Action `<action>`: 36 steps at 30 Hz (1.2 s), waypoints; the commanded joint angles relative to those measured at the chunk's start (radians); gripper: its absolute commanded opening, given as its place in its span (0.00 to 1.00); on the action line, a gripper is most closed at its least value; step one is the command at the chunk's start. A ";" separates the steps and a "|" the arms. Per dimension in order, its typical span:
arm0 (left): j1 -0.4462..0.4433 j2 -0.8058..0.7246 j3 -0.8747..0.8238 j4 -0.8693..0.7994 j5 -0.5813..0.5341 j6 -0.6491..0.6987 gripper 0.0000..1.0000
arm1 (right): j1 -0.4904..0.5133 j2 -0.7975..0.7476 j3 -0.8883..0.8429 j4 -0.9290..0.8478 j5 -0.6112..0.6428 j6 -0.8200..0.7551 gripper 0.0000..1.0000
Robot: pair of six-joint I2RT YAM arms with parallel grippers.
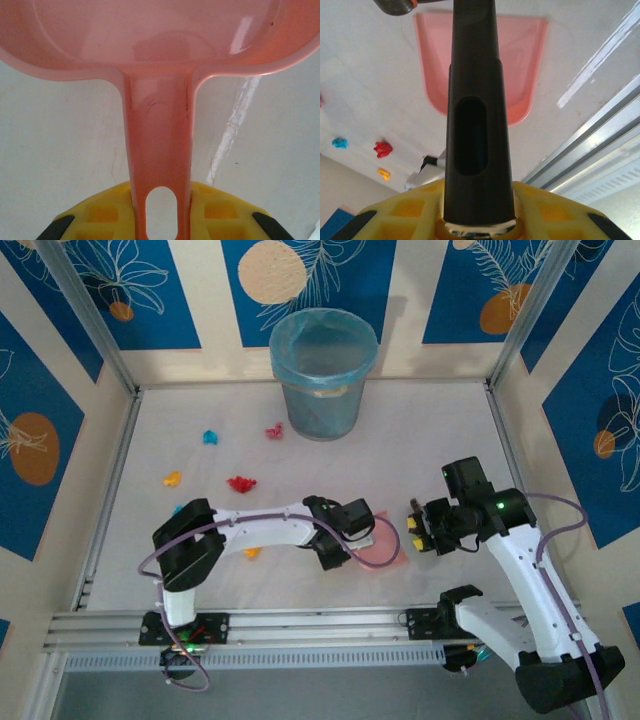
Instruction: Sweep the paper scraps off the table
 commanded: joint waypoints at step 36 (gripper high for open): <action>0.006 0.044 -0.071 0.092 0.022 -0.019 0.00 | 0.090 -0.108 0.046 0.194 -0.200 0.412 0.00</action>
